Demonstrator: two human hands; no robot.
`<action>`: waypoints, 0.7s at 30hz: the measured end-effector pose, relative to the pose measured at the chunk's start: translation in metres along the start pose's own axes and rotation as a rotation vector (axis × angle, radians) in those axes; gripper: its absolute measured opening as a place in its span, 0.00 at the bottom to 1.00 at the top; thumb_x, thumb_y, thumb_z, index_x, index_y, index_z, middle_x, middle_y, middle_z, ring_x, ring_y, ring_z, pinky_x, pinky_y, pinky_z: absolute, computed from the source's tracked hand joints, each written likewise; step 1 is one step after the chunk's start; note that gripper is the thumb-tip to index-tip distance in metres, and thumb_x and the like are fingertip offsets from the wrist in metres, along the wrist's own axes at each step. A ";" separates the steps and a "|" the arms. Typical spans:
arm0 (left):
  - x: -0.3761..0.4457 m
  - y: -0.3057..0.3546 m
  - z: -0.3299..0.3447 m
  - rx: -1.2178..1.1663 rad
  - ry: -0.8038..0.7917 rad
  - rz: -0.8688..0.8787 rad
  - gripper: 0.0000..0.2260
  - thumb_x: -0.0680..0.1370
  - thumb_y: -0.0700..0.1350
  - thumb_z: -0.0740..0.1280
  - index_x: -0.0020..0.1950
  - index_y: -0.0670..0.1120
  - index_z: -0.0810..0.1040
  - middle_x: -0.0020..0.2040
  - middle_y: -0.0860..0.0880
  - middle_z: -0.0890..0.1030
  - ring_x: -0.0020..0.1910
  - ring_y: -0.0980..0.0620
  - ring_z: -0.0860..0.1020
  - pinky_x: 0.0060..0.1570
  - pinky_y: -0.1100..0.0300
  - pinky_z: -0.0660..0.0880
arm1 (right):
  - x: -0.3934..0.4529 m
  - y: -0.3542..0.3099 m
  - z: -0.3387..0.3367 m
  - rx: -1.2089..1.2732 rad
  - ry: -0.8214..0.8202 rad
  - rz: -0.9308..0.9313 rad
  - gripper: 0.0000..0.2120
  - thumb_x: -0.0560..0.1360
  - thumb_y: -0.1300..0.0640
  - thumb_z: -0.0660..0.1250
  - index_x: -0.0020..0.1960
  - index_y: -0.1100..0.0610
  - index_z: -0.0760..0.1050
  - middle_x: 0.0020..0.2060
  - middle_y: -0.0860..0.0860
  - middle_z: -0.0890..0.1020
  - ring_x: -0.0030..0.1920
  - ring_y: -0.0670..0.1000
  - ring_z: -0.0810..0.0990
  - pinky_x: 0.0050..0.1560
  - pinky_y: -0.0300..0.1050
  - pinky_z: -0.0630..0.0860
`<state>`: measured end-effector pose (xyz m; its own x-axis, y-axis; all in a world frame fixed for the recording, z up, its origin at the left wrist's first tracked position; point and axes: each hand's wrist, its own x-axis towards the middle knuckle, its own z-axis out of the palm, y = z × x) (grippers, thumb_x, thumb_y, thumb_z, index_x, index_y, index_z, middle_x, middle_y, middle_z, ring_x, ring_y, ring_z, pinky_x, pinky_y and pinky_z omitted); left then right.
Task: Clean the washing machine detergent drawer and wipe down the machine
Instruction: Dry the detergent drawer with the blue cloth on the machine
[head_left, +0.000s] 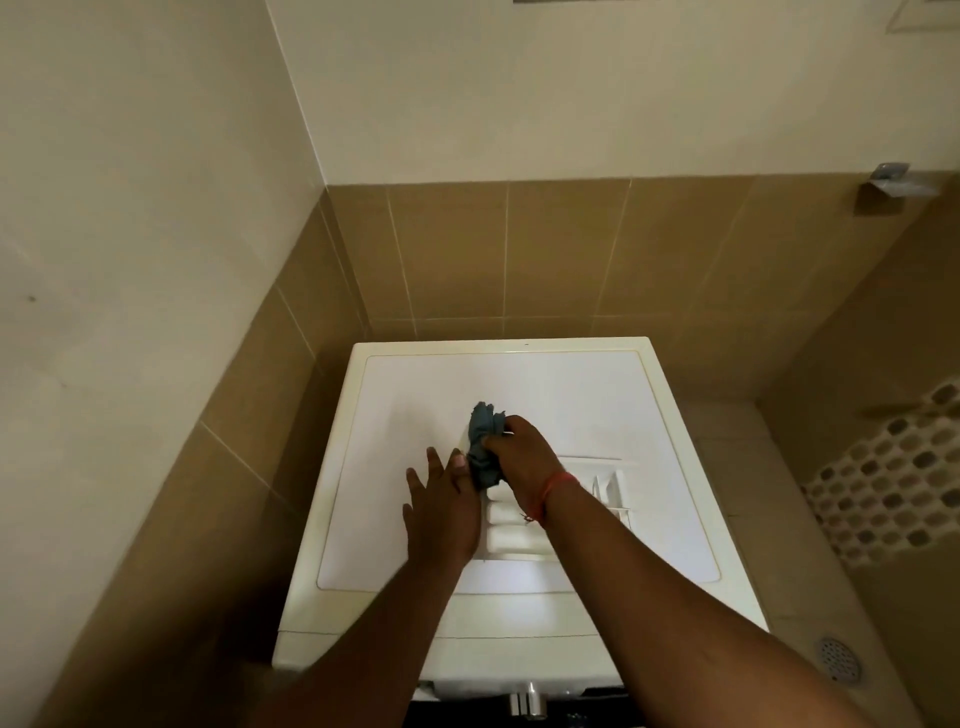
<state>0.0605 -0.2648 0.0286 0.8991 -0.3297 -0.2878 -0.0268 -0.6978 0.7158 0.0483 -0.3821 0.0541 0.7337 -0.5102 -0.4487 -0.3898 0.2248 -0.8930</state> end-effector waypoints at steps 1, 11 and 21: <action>0.001 0.000 0.001 0.007 -0.007 0.002 0.30 0.82 0.61 0.40 0.80 0.50 0.54 0.81 0.47 0.53 0.80 0.44 0.45 0.76 0.39 0.48 | -0.003 -0.001 -0.003 -0.028 -0.025 -0.006 0.08 0.74 0.64 0.64 0.51 0.56 0.75 0.50 0.57 0.81 0.55 0.60 0.80 0.59 0.58 0.77; 0.003 -0.005 0.003 -0.201 -0.081 -0.075 0.29 0.82 0.62 0.40 0.80 0.53 0.55 0.81 0.50 0.50 0.80 0.51 0.42 0.77 0.44 0.42 | -0.072 0.050 -0.007 0.037 -0.132 0.069 0.10 0.75 0.67 0.62 0.55 0.61 0.75 0.50 0.63 0.81 0.49 0.57 0.81 0.57 0.58 0.77; 0.002 -0.001 -0.004 -0.160 -0.178 -0.028 0.28 0.81 0.65 0.49 0.80 0.57 0.54 0.81 0.49 0.44 0.79 0.45 0.40 0.76 0.45 0.44 | -0.123 0.084 0.006 -0.101 -0.094 -0.034 0.07 0.74 0.60 0.67 0.51 0.53 0.74 0.45 0.53 0.84 0.46 0.51 0.84 0.48 0.46 0.81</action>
<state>0.0641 -0.2622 0.0300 0.8069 -0.4283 -0.4068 0.0799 -0.6032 0.7935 -0.0716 -0.2956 0.0345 0.7945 -0.4350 -0.4238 -0.4146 0.1213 -0.9019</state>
